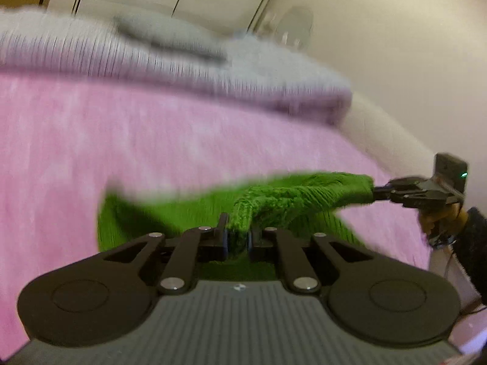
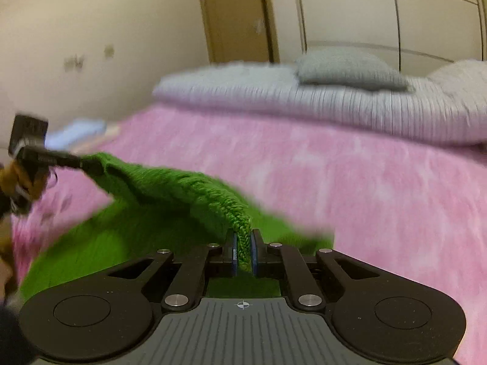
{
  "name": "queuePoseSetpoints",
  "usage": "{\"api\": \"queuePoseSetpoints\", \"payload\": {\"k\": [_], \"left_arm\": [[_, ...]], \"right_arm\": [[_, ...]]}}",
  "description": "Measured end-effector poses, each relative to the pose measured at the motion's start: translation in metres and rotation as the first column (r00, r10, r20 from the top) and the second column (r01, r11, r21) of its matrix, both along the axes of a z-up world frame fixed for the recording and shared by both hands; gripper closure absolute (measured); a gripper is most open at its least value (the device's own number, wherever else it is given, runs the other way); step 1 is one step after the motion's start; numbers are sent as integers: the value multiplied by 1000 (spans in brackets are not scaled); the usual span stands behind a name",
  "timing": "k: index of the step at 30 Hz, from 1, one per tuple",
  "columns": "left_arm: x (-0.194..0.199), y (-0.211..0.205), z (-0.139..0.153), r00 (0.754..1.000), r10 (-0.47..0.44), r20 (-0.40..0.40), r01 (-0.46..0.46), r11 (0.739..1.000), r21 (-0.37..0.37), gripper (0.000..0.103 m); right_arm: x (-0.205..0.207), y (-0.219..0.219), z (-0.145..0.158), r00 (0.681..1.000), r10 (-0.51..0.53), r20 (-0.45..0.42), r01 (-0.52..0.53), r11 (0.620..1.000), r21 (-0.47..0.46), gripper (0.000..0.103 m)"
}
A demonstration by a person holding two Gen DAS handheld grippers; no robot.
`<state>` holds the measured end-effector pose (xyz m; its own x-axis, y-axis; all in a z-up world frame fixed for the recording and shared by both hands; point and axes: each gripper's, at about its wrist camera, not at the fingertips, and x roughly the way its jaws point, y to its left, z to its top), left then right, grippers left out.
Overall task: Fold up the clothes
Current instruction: 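Lift the hem with both grippers and fold it toward the collar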
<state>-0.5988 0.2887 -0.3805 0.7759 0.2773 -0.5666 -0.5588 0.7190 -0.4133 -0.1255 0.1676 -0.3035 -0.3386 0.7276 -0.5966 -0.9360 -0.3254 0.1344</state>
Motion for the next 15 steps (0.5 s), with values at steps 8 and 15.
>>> {"api": "queuePoseSetpoints", "payload": {"k": [8, 15], "left_arm": [[0, -90, -8, 921, 260, -290, -282, 959, -36, 84], [28, -128, 27, 851, 334, -405, -315, 942, 114, 78]], "right_arm": [[-49, -104, -54, 947, -314, -71, 291, 929, -229, 94], [-64, -104, -34, 832, -483, -275, 413, 868, -274, 88]]}}
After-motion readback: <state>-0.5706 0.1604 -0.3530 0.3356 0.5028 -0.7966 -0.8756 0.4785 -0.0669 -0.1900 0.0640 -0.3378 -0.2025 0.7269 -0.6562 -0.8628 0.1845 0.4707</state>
